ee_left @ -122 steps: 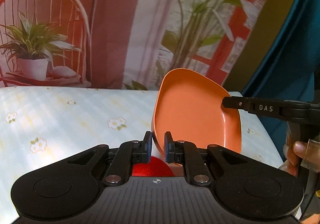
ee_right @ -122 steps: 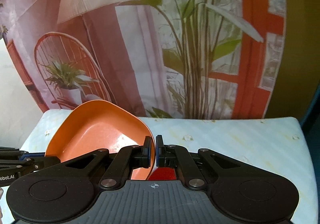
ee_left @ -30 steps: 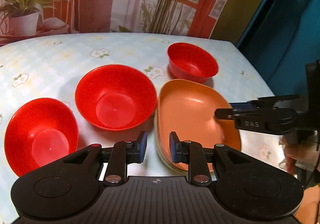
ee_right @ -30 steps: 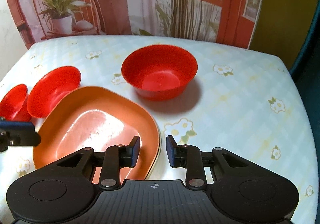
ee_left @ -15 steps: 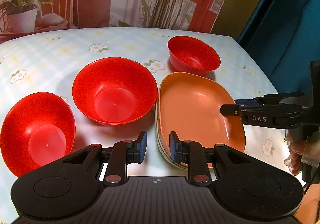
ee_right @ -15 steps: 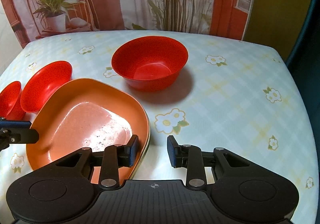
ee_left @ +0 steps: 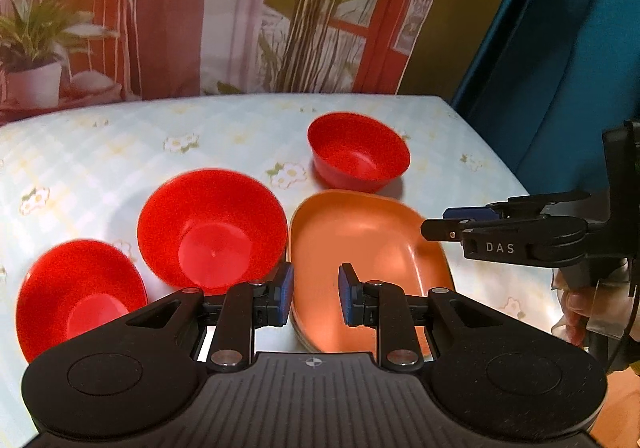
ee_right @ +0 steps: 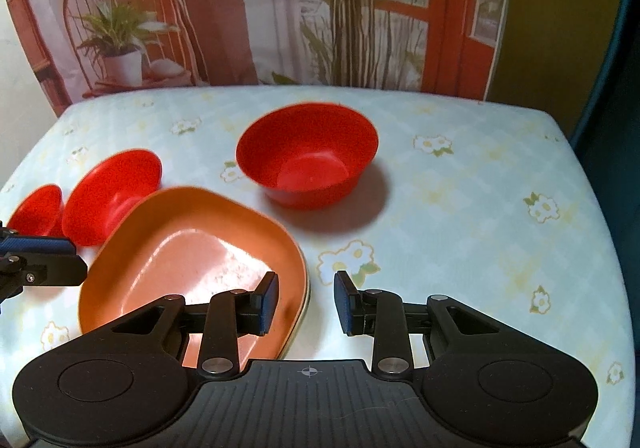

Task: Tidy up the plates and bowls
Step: 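Open both grippers and withdraw from the orange plate, then grip the rim of a red bowl with both grippers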

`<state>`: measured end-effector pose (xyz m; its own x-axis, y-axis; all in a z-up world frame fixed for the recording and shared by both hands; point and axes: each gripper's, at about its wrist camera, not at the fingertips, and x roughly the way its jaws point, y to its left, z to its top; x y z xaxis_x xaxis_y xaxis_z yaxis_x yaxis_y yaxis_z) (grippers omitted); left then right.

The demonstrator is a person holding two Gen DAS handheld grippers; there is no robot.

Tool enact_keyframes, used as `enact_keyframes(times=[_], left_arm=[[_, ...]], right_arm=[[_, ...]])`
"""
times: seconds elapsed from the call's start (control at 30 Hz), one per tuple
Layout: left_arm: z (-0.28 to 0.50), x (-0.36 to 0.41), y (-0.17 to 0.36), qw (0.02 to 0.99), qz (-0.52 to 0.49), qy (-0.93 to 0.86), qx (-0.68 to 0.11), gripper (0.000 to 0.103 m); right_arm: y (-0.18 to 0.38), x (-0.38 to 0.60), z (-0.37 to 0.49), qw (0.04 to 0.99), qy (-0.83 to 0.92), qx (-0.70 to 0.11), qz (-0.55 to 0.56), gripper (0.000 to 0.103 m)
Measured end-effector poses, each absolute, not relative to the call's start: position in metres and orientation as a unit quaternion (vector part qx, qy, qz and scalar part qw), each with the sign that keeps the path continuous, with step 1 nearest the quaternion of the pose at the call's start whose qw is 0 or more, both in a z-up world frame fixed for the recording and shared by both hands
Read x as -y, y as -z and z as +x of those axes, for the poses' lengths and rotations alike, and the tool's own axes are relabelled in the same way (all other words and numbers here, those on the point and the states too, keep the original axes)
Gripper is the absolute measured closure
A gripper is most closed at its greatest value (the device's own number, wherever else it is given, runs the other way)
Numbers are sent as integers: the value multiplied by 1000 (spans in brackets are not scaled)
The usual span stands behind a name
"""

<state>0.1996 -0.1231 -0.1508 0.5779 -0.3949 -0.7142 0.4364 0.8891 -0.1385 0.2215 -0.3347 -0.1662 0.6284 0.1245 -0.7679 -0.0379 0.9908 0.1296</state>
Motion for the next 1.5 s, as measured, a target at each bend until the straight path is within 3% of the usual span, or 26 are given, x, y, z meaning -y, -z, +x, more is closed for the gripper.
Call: enact_keyframes(times=[0.8, 1.5], left_arm=[[259, 137, 111, 911, 43, 213, -350, 78], [355, 215, 182, 877, 69, 215, -425, 77]], right_arm=[[137, 381, 257, 925, -10, -372, 82, 75], [187, 387, 321, 910, 8, -387, 148, 75]])
